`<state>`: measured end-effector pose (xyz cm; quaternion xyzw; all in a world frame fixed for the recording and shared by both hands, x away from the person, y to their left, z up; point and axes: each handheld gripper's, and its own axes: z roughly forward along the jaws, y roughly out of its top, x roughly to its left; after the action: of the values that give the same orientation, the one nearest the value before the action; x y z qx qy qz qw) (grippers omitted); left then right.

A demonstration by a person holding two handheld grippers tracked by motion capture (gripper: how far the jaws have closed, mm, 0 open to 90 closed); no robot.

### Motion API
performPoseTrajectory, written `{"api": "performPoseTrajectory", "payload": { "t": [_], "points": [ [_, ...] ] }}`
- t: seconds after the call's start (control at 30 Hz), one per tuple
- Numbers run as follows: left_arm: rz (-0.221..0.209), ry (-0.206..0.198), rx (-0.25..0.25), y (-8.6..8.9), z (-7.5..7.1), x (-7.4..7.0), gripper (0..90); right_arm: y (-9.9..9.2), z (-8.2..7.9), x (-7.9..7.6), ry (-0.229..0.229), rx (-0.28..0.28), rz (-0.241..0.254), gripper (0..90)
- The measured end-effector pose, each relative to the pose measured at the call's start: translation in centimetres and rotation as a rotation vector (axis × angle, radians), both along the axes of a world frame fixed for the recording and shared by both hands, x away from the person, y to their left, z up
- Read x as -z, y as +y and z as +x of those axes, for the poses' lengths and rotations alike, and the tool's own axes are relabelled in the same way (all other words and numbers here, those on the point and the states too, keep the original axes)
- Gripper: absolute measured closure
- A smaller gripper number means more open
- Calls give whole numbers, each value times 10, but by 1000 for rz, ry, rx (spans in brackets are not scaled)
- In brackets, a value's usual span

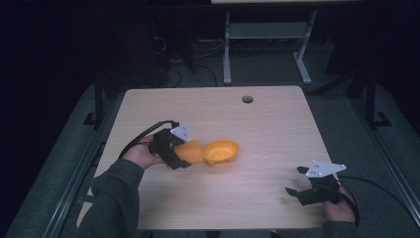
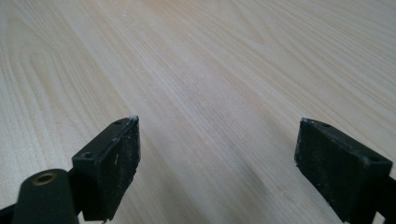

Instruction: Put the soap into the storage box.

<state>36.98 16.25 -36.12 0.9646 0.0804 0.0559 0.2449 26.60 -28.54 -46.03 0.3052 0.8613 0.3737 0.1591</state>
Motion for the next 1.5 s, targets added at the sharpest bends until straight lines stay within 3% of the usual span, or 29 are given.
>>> {"api": "performPoseTrajectory", "payload": {
  "t": [0.3, 0.57, 1.07, 1.5],
  "points": [
    [-4, 4, 30, -15, 9, -6, 209, -1, 0, -1, -5, 0, 6, 137],
    [21, 3, 48, -29, 17, -6, 209, -1, 0, -1, -6, 0, 8, 137],
    [15, 19, 91, -54, 28, -3, 209, -2, 0, -1, -1, 7, 13, 137],
    [20, 24, 96, -65, 35, 3, 210, -2, 0, -1, -1, 6, 15, 137]
  ]
}}
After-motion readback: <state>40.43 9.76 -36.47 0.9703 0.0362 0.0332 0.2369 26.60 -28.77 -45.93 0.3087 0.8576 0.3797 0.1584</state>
